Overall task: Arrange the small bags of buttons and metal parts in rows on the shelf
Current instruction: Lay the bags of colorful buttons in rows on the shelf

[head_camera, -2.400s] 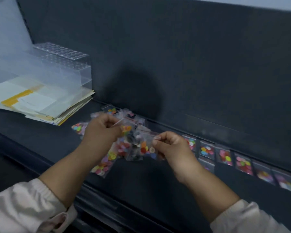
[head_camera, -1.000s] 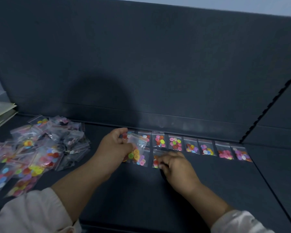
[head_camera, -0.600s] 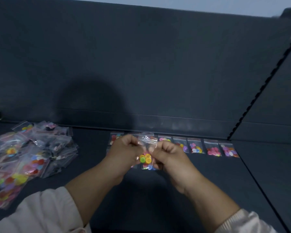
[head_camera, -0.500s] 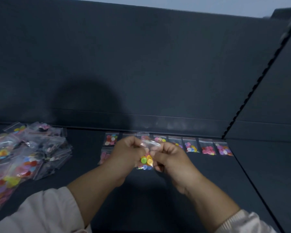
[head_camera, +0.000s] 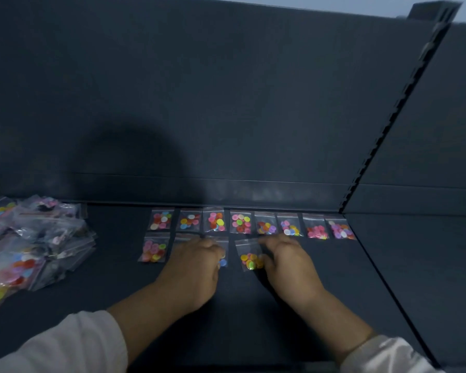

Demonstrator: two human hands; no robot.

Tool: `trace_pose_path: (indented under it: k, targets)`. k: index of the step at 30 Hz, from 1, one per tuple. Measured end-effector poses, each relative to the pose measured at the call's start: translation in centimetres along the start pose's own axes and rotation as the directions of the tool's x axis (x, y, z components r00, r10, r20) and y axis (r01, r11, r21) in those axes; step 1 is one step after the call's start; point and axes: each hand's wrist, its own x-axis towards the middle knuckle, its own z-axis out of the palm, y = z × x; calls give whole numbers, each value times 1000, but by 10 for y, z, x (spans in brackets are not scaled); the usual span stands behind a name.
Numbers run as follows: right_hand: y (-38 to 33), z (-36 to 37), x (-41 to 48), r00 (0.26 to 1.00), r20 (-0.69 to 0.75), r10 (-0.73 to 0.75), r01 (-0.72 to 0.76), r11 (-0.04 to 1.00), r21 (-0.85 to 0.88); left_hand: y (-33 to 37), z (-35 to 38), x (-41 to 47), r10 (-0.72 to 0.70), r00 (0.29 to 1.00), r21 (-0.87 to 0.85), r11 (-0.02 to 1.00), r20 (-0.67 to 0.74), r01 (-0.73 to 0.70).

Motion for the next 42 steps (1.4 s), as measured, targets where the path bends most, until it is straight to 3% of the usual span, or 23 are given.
trace_pose_path:
  k: [3,6,19,25,31,37,42]
  targets:
    - [4,13,-1,990,18,-140,141,988,-59,0,7,-4,30,998,19,999,57,-31]
    - [2,20,1,985,32,-171,172,984,-41,-1,10,-5,24,996,32,999,91,-27]
    - [-10,27,15,985,82,-153,158,986,-54,-5,10,-3,64,990,24,997,124,-68]
    - [-22,18,22,984,14,-177,177,982,-62,-10,-3,-9,48,998,5,999,42,-48]
    - [-74,24,37,937,-33,-349,347,937,-46,-45,-32,-24,-62,992,83,994,-109,71]
    - [-146,55,48,856,29,-516,515,857,35,-97,-71,-73,-271,943,107,950,-192,295]
    - [-210,88,44,744,135,-655,646,756,104,-141,-97,-128,-399,886,103,896,-236,431]
